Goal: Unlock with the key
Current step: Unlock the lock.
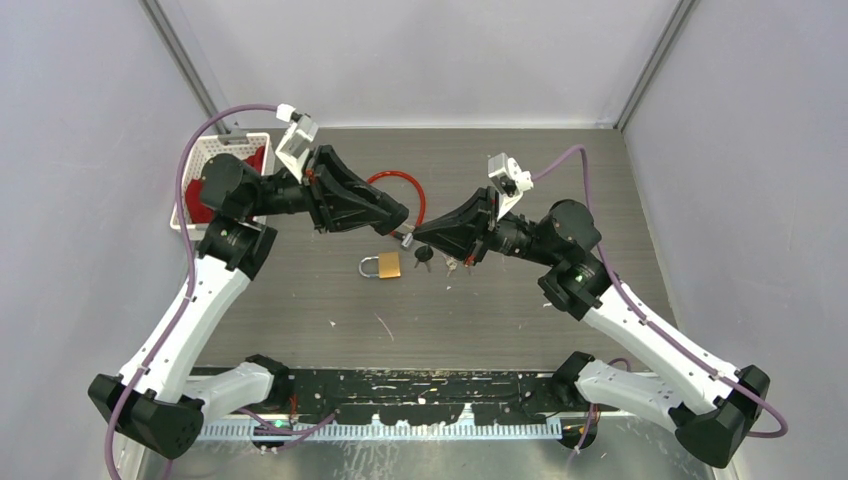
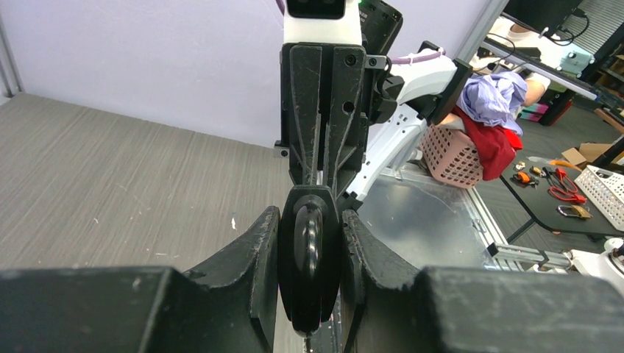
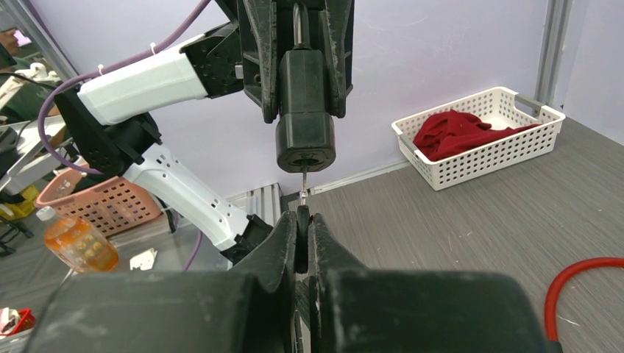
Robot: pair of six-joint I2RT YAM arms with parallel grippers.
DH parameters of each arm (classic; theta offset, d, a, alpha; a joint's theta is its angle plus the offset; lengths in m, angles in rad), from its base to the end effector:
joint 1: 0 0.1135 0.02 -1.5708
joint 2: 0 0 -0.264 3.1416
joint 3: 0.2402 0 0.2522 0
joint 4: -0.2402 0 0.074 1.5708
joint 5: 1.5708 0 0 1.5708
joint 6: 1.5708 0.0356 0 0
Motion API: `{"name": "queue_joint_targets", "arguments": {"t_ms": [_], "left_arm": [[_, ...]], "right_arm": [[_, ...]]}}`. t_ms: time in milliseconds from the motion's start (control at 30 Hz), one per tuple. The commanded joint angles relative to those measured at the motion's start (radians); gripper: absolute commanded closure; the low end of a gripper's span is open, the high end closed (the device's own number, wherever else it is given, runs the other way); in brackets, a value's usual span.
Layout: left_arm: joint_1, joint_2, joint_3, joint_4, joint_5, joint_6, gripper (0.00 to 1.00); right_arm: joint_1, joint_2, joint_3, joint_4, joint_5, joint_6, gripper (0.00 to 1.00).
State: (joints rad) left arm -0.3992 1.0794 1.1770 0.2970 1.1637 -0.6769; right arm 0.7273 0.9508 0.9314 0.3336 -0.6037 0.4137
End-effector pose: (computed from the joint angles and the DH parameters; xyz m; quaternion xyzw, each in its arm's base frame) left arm 0.1851 -0.1136 0.4637 0.3887 0.5223 -0.6180 0.4406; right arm 0.1441 0.1553 0.4155 -0.3252 0.5168 0.5642 0.5558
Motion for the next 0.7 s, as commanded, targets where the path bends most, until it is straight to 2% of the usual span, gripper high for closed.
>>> {"name": "queue_joint_targets", "arguments": {"t_ms": [0, 367, 667], "left_arm": [[-0.021, -0.003, -0.012, -0.038, 0.092, 0.002, 1.0], [-0.021, -0.008, -0.03, -0.036, 0.14, 0.008, 1.0], [-0.022, -0.007, -0.041, -0.06, 0.187, 0.029, 1.0]], "right_arm": [[0.0, -0.04, 0.109, 0.191, 0.073, -0.021, 0.99], [0.0, -0.067, 0.119, 0.179, 0.079, -0.015, 0.99], [0.0, -0.044, 0.161, 0.103, 0.044, -0.006, 0.99]]}}
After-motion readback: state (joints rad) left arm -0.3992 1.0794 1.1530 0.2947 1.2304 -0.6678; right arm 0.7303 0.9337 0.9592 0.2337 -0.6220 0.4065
